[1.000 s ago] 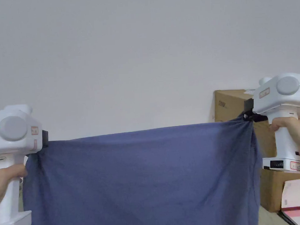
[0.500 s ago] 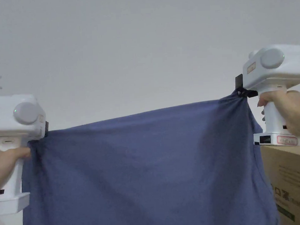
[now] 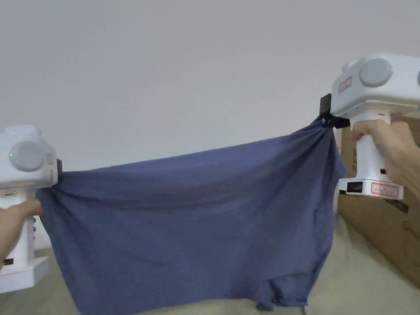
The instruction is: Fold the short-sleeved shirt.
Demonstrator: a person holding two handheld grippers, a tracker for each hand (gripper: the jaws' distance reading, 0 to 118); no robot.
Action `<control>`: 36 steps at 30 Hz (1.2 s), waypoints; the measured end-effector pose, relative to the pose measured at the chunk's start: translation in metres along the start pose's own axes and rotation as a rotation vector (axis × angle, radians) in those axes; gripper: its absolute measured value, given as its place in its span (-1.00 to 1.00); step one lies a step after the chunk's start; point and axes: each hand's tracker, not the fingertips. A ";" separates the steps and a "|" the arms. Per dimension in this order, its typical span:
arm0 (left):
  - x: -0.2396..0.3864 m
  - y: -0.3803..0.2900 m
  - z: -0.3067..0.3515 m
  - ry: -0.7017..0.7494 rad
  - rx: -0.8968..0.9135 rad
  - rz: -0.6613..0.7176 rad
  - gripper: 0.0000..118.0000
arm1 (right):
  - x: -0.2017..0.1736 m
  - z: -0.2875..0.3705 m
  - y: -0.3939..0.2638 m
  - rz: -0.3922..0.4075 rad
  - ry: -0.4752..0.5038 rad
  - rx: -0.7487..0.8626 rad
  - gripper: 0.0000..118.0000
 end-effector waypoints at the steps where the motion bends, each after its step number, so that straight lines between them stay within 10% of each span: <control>1: 0.004 -0.025 -0.015 0.010 -0.049 -0.017 -0.90 | 0.002 -0.017 -0.022 0.010 -0.012 -0.049 -0.94; 14: 0.019 -0.296 -0.112 -0.029 -0.535 -0.081 -0.90 | 0.054 -0.107 -0.292 0.095 -0.099 -0.511 -0.94; 29: -0.065 -0.397 0.122 -0.079 -0.514 -0.104 -0.90 | 0.110 0.155 -0.430 0.108 -0.021 -0.577 -0.94; 36: -0.076 -0.464 0.225 -0.042 -0.536 -0.322 -0.90 | 0.141 0.253 -0.505 0.020 -0.025 -0.637 -0.94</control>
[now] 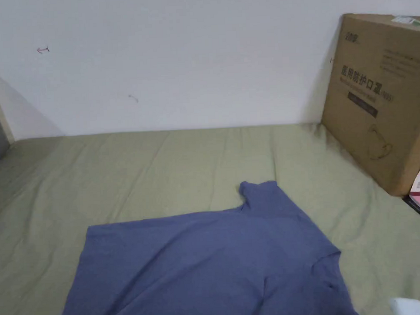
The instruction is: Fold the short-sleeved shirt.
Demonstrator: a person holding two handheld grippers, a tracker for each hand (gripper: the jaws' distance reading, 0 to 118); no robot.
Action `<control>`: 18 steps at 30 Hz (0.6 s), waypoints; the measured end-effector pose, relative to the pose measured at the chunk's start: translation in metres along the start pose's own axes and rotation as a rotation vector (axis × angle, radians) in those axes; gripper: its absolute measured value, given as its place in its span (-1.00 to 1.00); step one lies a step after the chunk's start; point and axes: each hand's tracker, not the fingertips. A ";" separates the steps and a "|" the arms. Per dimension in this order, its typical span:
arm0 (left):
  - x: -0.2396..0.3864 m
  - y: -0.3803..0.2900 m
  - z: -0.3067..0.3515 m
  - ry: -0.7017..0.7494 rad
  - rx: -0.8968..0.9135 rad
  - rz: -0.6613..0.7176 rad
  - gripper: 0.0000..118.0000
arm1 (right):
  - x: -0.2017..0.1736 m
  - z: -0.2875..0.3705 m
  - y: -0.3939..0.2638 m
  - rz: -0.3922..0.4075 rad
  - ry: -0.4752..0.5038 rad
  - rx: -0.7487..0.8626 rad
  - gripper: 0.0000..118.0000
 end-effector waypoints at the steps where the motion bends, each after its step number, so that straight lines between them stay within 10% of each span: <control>1: -0.001 -0.008 0.006 -0.005 -0.014 0.031 -0.90 | 0.003 0.004 -0.010 -0.013 -0.001 0.007 -0.94; 6: -0.011 -0.040 0.022 -0.069 -0.006 0.178 -0.88 | 0.015 0.020 -0.037 -0.044 -0.001 0.014 -0.94; 8: -0.014 -0.046 0.027 -0.072 0.007 0.198 -0.51 | 0.012 0.024 -0.041 -0.024 0.001 0.027 -0.90; 9: -0.015 -0.047 0.030 -0.070 0.010 0.208 -0.07 | 0.010 0.025 -0.042 0.003 -0.010 0.039 -0.69; 11: -0.020 -0.051 0.038 -0.038 0.014 0.246 0.05 | -0.001 0.030 -0.042 0.049 -0.081 0.049 -0.57; 13: -0.025 -0.054 0.053 -0.092 0.035 0.306 0.57 | -0.009 0.034 -0.043 0.094 -0.114 0.079 0.14; 18: -0.035 -0.059 0.084 -0.283 0.065 0.427 0.48 | -0.033 0.055 -0.041 0.118 -0.023 0.141 0.37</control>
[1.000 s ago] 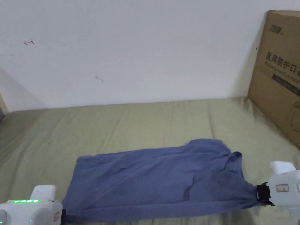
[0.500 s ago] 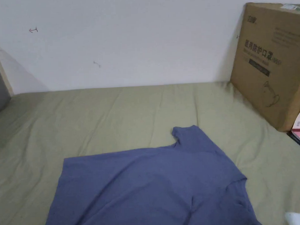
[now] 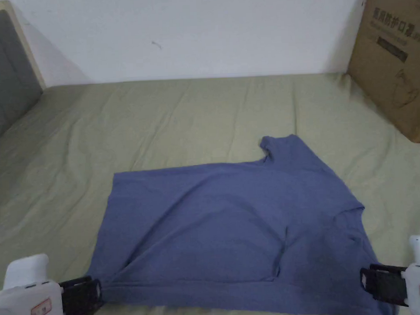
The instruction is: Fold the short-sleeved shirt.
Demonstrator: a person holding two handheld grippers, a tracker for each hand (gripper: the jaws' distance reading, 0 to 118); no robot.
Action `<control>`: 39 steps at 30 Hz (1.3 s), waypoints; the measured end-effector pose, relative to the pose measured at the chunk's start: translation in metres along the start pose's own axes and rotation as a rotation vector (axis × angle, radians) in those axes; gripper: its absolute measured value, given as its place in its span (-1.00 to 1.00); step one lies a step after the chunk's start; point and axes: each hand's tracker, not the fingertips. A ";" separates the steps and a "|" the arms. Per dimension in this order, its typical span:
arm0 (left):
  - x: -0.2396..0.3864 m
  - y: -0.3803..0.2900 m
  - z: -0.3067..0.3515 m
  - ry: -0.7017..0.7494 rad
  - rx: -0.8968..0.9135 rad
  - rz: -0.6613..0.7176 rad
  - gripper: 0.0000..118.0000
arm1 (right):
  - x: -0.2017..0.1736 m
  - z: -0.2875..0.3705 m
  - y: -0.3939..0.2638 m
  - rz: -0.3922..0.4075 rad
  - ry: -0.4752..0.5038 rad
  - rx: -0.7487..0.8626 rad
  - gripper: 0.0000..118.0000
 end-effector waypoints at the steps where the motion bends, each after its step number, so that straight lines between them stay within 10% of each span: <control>1: 0.000 -0.001 0.005 0.016 0.022 -0.006 0.21 | -0.011 0.009 0.000 -0.004 0.037 0.015 0.36; 2: 0.001 -0.003 0.009 0.017 0.022 -0.011 -0.28 | -0.016 0.012 -0.001 -0.002 0.065 0.032 0.27; 3: 0.004 -0.007 0.007 0.025 0.022 -0.002 -1.00 | -0.024 0.015 -0.002 0.003 0.056 0.036 -0.23; 4: 0.004 -0.012 0.007 0.019 0.037 0.007 -1.00 | -0.031 0.015 -0.005 0.012 0.043 0.044 -0.90; 5: 0.002 -0.018 0.004 0.007 0.012 0.007 -1.00 | -0.036 0.015 -0.007 0.002 0.018 0.053 -1.00; 13: -0.004 -0.040 -0.011 0.056 -0.053 0.025 -0.99 | -0.054 -0.012 -0.037 0.027 0.081 -0.088 -1.00; 20: -0.018 -0.010 -0.010 0.040 0.003 0.147 -0.04 | -0.053 -0.013 -0.031 0.038 0.066 -0.106 -1.00; 25: -0.002 0.026 -0.010 0.023 0.057 0.085 -0.18 | -0.052 -0.015 -0.012 0.048 0.053 -0.100 -1.00; 28: 0.013 0.052 -0.013 0.059 0.109 -0.004 -1.00 | -0.052 -0.018 0.003 0.040 0.050 -0.087 -1.00; 39: 0.033 0.190 -0.090 0.023 0.130 -0.033 -1.00 | -0.051 -0.061 0.070 0.024 0.047 -0.059 -1.00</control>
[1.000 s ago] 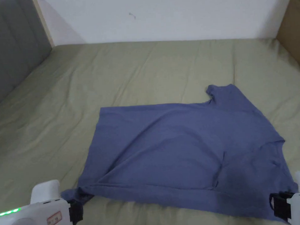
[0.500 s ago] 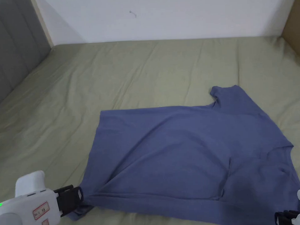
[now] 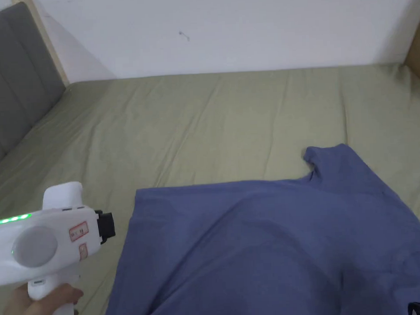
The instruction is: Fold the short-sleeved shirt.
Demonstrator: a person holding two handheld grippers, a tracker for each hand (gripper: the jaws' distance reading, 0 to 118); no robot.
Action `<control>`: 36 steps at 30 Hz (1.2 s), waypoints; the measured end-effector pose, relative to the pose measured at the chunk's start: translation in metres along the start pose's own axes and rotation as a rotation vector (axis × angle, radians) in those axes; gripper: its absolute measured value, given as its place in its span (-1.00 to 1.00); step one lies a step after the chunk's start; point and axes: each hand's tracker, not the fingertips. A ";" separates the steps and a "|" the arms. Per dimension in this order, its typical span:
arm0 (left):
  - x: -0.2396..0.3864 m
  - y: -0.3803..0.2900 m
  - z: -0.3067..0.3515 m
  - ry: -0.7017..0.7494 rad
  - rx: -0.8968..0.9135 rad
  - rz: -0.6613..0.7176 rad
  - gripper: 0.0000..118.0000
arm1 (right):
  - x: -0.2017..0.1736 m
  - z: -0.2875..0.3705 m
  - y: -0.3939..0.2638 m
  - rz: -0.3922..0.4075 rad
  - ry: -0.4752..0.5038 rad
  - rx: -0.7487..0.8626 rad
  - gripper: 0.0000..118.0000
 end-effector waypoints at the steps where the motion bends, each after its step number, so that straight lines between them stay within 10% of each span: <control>1: 0.002 0.011 -0.014 0.018 -0.003 -0.015 -1.00 | 0.000 -0.004 0.006 -0.001 -0.002 0.001 -1.00; 7: 0.006 0.072 -0.128 0.004 -0.138 -0.043 -0.86 | 0.001 -0.038 0.035 -0.023 -0.012 -0.012 -1.00; 10: 0.001 0.087 -0.189 0.039 -0.222 0.006 0.66 | 0.011 -0.055 0.037 -0.047 -0.015 -0.022 -1.00; 11: 0.000 0.086 -0.209 0.036 -0.250 0.012 0.82 | 0.016 -0.062 0.036 -0.053 -0.016 -0.027 -1.00; 15: -0.001 0.078 -0.250 0.052 -0.299 0.019 0.68 | 0.018 -0.072 0.036 -0.052 -0.026 -0.059 -1.00; 19: -0.003 0.071 -0.251 0.055 -0.298 0.005 0.12 | 0.023 -0.079 0.035 -0.052 -0.041 -0.088 -1.00; 21: 0.003 0.074 -0.242 0.050 -0.286 -0.041 -0.86 | 0.028 -0.081 0.035 -0.073 -0.027 -0.097 -1.00; 22: 0.000 0.075 -0.235 0.042 -0.265 -0.040 -0.98 | 0.020 -0.078 0.038 -0.087 -0.013 -0.095 -1.00; 29: 0.005 0.087 -0.222 0.039 -0.246 -0.055 -0.98 | 0.044 -0.088 0.088 -0.060 0.015 -0.044 -1.00; 31: 0.007 0.090 -0.218 0.040 -0.240 -0.067 -0.98 | 0.053 -0.100 0.124 -0.031 -0.009 -0.031 -0.39; 33: 0.010 0.090 -0.215 0.049 -0.229 -0.085 -0.98 | 0.069 -0.126 0.164 -0.004 -0.026 -0.017 0.77; 36: 0.012 0.090 -0.208 0.048 -0.218 -0.092 -0.98 | 0.092 -0.165 0.217 -0.027 -0.071 -0.016 0.78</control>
